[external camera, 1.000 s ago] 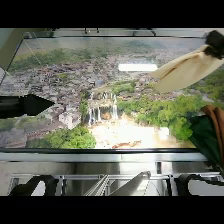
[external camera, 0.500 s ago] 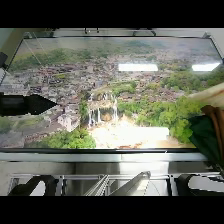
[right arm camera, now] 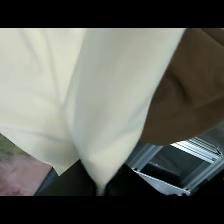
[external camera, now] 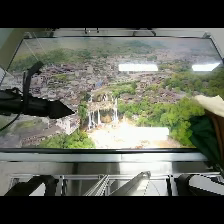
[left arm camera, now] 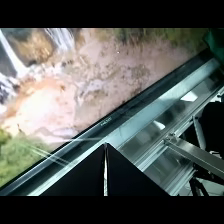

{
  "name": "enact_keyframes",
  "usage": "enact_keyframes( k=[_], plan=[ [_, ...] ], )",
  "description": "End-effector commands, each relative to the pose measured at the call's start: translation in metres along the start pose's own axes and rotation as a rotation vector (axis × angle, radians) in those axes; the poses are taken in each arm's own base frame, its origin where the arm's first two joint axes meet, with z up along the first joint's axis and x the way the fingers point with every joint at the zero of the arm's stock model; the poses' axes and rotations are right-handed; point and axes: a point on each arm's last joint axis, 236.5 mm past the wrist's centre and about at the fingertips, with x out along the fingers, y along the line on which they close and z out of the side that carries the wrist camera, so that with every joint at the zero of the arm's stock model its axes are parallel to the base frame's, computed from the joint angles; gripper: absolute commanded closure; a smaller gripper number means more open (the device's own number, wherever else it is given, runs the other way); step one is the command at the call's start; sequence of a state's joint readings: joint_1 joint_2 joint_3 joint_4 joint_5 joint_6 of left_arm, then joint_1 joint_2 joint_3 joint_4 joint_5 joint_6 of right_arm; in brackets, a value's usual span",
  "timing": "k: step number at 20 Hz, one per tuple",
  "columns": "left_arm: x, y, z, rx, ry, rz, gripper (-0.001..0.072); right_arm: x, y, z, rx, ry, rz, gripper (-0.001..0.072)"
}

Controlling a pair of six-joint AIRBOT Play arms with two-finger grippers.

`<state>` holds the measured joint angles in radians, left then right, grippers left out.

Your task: Fold the shirts.

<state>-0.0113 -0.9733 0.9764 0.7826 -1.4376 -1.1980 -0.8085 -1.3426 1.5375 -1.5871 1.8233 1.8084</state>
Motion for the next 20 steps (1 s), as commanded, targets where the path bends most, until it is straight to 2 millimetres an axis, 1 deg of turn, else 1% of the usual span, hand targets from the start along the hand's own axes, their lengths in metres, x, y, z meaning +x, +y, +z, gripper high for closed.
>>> enact_keyframes(
  k=[1, 3, 4, 6, 7, 9, 11, 12, 13, 14, 15, 18, 19, 20],
  plan=[
    [0.022, -0.012, -0.005, 0.041, 0.055, -0.025, 0.0687, 0.024, -0.037, -0.028, 0.071, 0.099, -0.097, 0.0694],
    [0.028, -0.016, -0.008, 0.05, 0.08, -0.035, 0.0687, 0.046, -0.054, -0.048, 0.061, 0.183, -0.17, 0.0695],
    [0.03, -0.016, -0.009, 0.051, 0.087, -0.038, 0.0687, 0.057, -0.067, -0.061, 0.063, 0.226, -0.227, 0.0695],
    [0.03, -0.017, -0.009, 0.053, 0.086, -0.039, 0.0687, 0.069, -0.099, -0.075, 0.066, 0.281, -0.375, 0.0694],
    [0.03, -0.017, -0.009, 0.053, 0.087, -0.038, 0.0687, 0.072, -0.113, -0.08, 0.065, 0.301, -0.44, 0.0694],
    [0.03, -0.017, -0.01, 0.053, 0.088, -0.039, 0.0687, 0.073, -0.128, -0.085, 0.063, 0.319, -0.51, 0.0694],
    [0.03, -0.017, -0.01, 0.053, 0.088, -0.039, 0.0687, 0.067, -0.141, -0.082, 0.07, 0.301, -0.567, 0.0693],
    [0.03, -0.017, -0.01, 0.053, 0.088, -0.038, 0.0687, 0.066, -0.142, -0.082, 0.073, 0.299, -0.572, 0.0644],
    [0.03, -0.017, -0.009, 0.053, 0.085, -0.037, 0.0687, 0.066, -0.141, -0.082, 0.073, 0.299, -0.571, 0.0382],
    [0.03, -0.016, -0.008, 0.053, 0.083, -0.036, 0.0687, 0.066, -0.141, -0.082, 0.069, 0.301, -0.569, -0.0008],
    [0.03, -0.016, -0.008, 0.053, 0.082, -0.036, 0.0687, 0.067, -0.14, -0.082, 0.067, 0.301, -0.567, 0.001],
    [0.03, -0.015, -0.003, 0.054, 0.062, -0.029, 0.0687, 0.066, -0.139, -0.082, 0.064, 0.3, -0.567, 0.001],
    [0.028, -0.016, 0.002, 0.062, 0.046, -0.025, 0.0687, 0.067, -0.133, -0.081, 0.054, 0.298, -0.55, 0.0011],
    [0.024, -0.018, 0.01, 0.075, 0.021, -0.019, 0.0687, 0.07, -0.117, -0.081, 0.044, 0.294, -0.502, 0.001]
  ],
)
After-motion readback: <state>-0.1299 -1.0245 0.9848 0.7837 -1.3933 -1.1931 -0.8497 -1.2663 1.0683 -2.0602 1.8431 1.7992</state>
